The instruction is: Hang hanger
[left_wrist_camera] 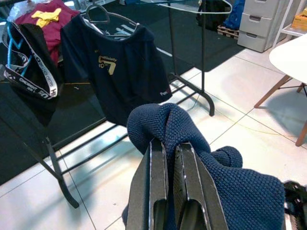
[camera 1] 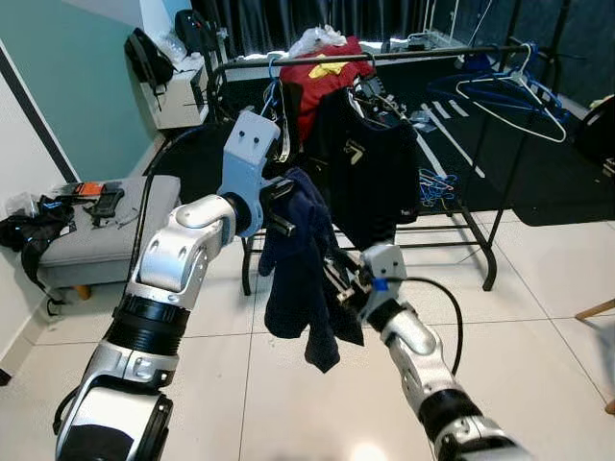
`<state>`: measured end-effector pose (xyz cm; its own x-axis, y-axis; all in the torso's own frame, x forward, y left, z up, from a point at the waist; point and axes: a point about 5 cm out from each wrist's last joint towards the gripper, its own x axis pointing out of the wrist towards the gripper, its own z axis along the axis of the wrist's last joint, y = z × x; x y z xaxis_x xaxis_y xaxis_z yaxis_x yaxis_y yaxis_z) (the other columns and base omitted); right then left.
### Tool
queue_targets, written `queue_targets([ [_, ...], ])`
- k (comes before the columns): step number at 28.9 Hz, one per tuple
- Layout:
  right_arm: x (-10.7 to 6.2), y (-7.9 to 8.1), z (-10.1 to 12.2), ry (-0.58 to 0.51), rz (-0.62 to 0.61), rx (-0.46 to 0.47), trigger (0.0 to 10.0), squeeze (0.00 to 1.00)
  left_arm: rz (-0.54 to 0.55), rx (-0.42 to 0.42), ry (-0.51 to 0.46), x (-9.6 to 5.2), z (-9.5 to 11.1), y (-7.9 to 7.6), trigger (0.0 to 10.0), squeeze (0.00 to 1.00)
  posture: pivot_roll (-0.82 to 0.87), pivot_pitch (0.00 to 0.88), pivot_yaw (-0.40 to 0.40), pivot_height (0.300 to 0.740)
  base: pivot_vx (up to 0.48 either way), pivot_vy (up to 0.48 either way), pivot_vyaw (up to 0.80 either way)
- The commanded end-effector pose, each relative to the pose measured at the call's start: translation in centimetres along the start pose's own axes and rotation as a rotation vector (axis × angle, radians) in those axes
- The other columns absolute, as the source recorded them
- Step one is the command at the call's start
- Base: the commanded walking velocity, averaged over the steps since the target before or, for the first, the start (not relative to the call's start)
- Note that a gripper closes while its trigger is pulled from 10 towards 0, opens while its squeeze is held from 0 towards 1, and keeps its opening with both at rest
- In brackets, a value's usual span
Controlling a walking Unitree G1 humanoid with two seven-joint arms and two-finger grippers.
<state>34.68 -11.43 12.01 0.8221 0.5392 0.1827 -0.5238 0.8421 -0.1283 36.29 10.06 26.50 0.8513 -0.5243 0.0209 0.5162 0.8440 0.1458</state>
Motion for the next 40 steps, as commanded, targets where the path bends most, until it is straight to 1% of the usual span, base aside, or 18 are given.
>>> queue_targets([
  [1, 0.3, 0.4, -0.4, 0.036, 0.013, 0.012, 10.0, 0.0, 0.004, 0.001, -0.016, -0.2, 0.4, 0.2, 10.0, 0.0, 0.07, 0.063, 0.088, 0.74, 0.0, 0.0, 0.0],
  [9, 1.5, 0.5, 0.2, 0.055, 0.051, 0.008, 10.0, 0.0, 0.016, -0.01, -0.017, -0.5, 0.4, 0.4, 10.0, 0.0, 0.07, 0.063, 0.06, 0.74, 0.0, 0.0, 0.0],
  [10, 1.7, 0.4, 0.3, 0.057, 0.044, 0.01, 9.1, 0.0, 0.032, -0.007, -0.015, -0.6, 0.2, 0.7, 10.0, 0.0, 0.08, 0.055, 0.055, 0.74, 0.0, 0.0, 0.0],
  [11, 1.8, 0.3, 0.4, 0.058, 0.035, 0.011, 4.6, 0.0, 0.047, -0.006, -0.012, -0.7, 0.0, 1.0, 10.0, 0.0, 0.08, 0.055, 0.055, 0.74, 0.0, 0.0, 0.0],
  [13, 1.8, 0.3, 0.4, 0.058, 0.035, 0.011, 4.6, 0.0, 0.047, -0.006, -0.012, -0.7, 0.0, 1.0, 10.0, 0.0, 0.08, 0.055, 0.055, 0.74, 0.0, 0.0, 0.0],
  [14, 1.8, 0.3, 0.3, 0.06, 0.018, 0.011, 0.0, 0.0, 0.065, -0.012, -0.012, -1.0, -0.2, 1.4, 10.0, 0.0, 0.08, 0.026, 0.063, 0.74, 0.0, 0.0, 0.0],
  [16, 1.8, 0.2, 0.2, 0.069, -0.012, 0.03, 0.0, 0.0, 0.081, -0.016, -0.006, -1.4, -0.4, 1.9, 10.0, 0.0, 0.09, 0.021, 0.063, 0.74, 0.0, 0.0, 0.0],
  [19, 1.5, -0.1, -0.4, 0.089, -0.069, 0.068, 0.0, 0.0, 0.111, 0.041, 0.026, -2.2, -0.9, 3.0, 10.0, 0.0, 0.1, 0.005, 0.043, 0.74, 0.0, 0.0, 0.0],
  [27, 0.5, -1.0, -0.6, 0.09, -0.056, 0.058, 0.0, 0.0, 0.144, 0.085, 0.064, -2.7, -1.9, 3.5, 10.0, 0.0, 0.09, 0.0, 0.048, 0.74, 0.0, 0.0, 0.0],
  [31, -0.8, -2.2, 0.0, 0.112, 0.107, -0.014, 0.0, 0.0, 0.179, 0.173, 0.142, -3.2, -3.8, 4.7, 10.0, 0.0, 0.06, 0.0, 0.067, 0.74, 0.0, 0.0, 0.0],
  [33, -0.8, -2.2, 0.0, 0.112, 0.107, -0.014, 0.0, 0.0, 0.179, 0.173, 0.142, -3.2, -3.8, 4.7, 10.0, 0.0, 0.06, 0.0, 0.067, 0.74, 0.0, 0.0, 0.0],
  [34, -1.4, -3.3, 0.7, 0.126, 0.164, 0.008, 0.0, 0.0, 0.191, 0.21, 0.15, -3.3, -4.1, 5.0, 10.0, 0.0, 0.01, 0.0, 0.063, 0.74, 0.0, 0.0, 0.0],
  [35, -1.4, -3.3, 0.7, 0.126, 0.164, 0.008, 0.0, 0.0, 0.191, 0.21, 0.15, -3.3, -4.1, 5.0, 10.0, 0.0, 0.01, 0.0, 0.063, 0.74, 0.0, 0.0, 0.0],
  [36, -2.0, -4.3, 2.1, 0.146, 0.269, 0.036, 0.0, 0.0, 0.196, 0.213, 0.149, -3.4, -4.5, 5.1, 10.0, 0.0, -0.02, 0.002, 0.079, 0.74, 0.0, 0.0, 0.0],
  [37, -2.0, -4.3, 2.1, 0.146, 0.269, 0.036, 0.0, 0.0, 0.196, 0.213, 0.149, -3.4, -4.5, 5.1, 10.0, 0.0, -0.02, 0.002, 0.079, 0.74, 0.0, 0.0, 0.0],
  [38, -2.6, -4.9, 3.6, 0.163, 0.367, 0.055, 0.0, 0.0, 0.192, 0.217, 0.155, -3.5, -5.0, 5.0, 10.0, 0.0, -0.02, 0.001, 0.094, 0.74, 0.0, 0.0, 0.0],
  [39, -2.6, -4.9, 3.6, 0.163, 0.367, 0.055, 0.0, 0.0, 0.192, 0.217, 0.155, -3.5, -5.0, 5.0, 10.0, 0.0, -0.02, 0.001, 0.094, 0.74, 0.0, 0.0, 0.0],
  [40, -3.3, -5.2, 5.9, 0.189, 0.507, 0.063, 0.0, 0.0, 0.152, 0.186, 0.172, -3.3, -5.9, 4.2, 10.0, 0.0, -0.02, 0.0, 0.105, 0.74, 0.0, 0.0, 0.0],
])
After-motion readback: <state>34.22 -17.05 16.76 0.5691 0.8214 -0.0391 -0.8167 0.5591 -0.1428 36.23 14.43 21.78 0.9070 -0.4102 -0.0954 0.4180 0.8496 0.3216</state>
